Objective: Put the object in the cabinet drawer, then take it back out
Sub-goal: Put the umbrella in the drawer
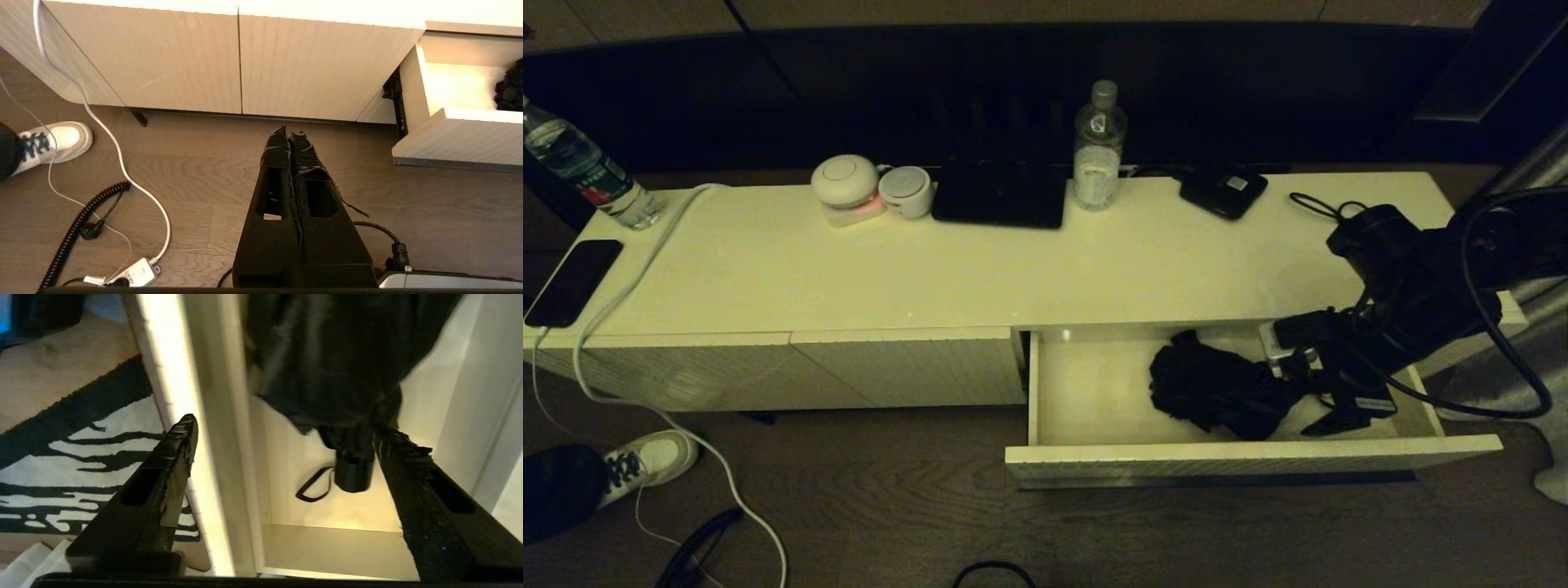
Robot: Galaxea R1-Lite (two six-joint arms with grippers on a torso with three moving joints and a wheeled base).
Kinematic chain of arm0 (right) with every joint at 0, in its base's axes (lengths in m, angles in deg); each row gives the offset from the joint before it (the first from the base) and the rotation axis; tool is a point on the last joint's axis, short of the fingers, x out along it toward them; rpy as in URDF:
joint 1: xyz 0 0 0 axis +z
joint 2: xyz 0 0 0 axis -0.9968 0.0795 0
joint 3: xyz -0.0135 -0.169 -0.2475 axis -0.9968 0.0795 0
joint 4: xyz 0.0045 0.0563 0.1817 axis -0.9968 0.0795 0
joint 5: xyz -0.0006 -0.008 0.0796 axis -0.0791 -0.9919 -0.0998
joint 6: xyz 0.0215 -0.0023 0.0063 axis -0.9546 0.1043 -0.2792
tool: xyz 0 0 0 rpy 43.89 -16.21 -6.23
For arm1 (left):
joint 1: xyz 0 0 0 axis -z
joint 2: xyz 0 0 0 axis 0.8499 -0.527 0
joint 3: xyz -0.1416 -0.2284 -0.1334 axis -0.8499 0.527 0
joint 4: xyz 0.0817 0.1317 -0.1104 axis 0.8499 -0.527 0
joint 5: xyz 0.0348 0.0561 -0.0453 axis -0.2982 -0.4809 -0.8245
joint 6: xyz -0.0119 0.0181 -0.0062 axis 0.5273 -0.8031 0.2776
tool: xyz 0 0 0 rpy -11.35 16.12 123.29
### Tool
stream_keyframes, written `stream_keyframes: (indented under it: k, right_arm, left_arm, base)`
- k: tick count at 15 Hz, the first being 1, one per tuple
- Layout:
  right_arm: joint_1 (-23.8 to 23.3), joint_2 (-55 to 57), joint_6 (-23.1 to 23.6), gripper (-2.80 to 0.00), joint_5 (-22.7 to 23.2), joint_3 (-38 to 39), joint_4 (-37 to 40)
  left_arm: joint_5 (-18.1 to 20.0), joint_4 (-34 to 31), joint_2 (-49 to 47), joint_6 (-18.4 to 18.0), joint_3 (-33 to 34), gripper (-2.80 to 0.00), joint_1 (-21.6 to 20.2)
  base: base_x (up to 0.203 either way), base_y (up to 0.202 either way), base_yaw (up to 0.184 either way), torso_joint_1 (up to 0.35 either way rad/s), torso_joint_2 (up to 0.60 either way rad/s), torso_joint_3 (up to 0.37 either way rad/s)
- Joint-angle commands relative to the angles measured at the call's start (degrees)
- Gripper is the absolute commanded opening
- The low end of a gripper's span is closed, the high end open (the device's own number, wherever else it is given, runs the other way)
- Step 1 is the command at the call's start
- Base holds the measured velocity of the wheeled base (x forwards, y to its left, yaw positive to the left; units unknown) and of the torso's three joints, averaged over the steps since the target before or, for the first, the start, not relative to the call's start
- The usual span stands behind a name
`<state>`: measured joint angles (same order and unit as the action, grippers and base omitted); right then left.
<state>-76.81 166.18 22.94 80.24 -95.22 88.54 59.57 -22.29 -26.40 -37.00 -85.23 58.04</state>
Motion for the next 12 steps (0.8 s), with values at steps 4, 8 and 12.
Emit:
stream_keyframes:
  k: [4,8,12]
  right_arm:
    - [-0.87,4.21,0.39,0.00,0.15,-1.76,0.26]
    - [-1.50,5.60,0.39,0.00,0.15,-4.23,0.35]
    - [-1.57,7.67,0.27,0.00,0.50,-5.63,0.28]
  left_arm:
    - [-0.01,0.02,0.09,0.04,0.00,-2.80,-0.02]
    - [-0.01,0.02,0.09,0.04,0.00,-2.80,-0.02]
    - [-0.01,0.02,0.09,0.04,0.00,-2.80,-0.02]
  base:
    - [0.000,0.000,0.000,0.000,0.00,0.000]
    - [0.000,0.000,0.000,0.000,0.00,0.000]
    - [0.000,0.000,0.000,0.000,0.00,0.000]
